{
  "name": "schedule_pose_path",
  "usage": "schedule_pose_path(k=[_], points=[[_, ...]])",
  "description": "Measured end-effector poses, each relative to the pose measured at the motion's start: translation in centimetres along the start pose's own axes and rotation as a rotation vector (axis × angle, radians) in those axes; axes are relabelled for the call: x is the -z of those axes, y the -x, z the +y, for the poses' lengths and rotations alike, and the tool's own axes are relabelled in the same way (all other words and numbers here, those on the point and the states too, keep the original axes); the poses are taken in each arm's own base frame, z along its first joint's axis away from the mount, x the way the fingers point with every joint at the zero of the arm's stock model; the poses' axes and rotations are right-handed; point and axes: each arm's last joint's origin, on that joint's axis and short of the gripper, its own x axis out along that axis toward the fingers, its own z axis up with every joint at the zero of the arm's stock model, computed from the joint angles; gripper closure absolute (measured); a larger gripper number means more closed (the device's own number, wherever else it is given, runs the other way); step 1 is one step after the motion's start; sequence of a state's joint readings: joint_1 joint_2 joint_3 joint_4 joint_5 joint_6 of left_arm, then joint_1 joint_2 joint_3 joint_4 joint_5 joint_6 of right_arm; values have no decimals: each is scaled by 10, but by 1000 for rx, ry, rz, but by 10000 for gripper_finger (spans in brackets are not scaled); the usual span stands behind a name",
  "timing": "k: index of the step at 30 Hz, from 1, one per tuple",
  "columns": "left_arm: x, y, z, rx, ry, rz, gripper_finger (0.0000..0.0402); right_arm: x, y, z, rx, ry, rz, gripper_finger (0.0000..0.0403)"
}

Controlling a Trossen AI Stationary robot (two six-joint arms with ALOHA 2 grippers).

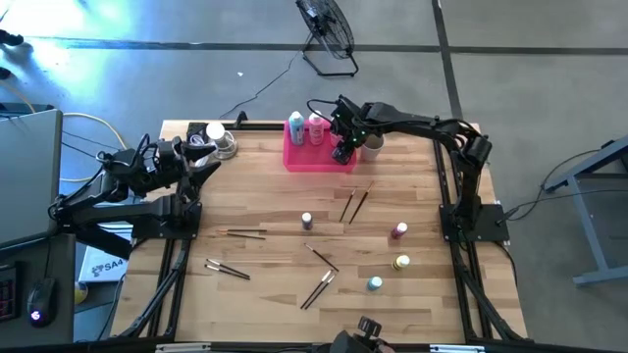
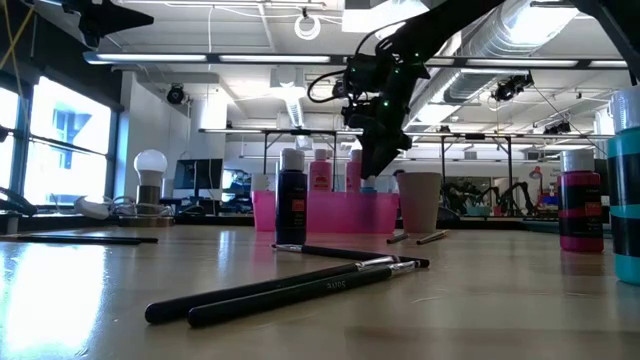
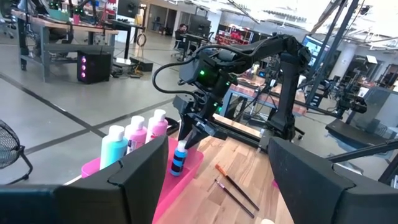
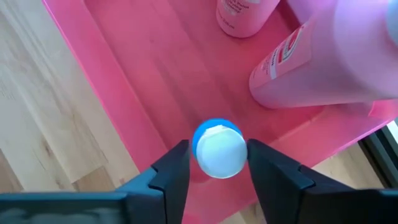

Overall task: Pick & Place Paint Supplies
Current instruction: Put the small blue paint bottle into the pink bin, then put the orange paintbrush into the white cup

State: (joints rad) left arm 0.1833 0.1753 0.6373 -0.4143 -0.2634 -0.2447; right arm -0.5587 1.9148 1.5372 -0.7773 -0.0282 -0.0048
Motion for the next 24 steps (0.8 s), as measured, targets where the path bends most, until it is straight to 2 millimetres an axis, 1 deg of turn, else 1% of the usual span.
schedule_pose_path(k=[7, 12, 15, 19, 24], points=[[0, 0, 0, 0, 0, 0, 130, 1, 2, -1, 29, 27, 6, 222], [0, 0, 0, 0, 0, 0, 130, 3, 19, 0, 23, 58, -4, 209], [0, 0, 0, 0, 0, 0, 130, 3, 36, 1, 8, 73, -43, 208], [0, 0, 0, 1, 0, 0, 130, 5, 66, 5, -65, 55, -107, 207], [0, 0, 0, 1, 15, 0, 130, 10, 107, 12, -274, -6, -209, 212]])
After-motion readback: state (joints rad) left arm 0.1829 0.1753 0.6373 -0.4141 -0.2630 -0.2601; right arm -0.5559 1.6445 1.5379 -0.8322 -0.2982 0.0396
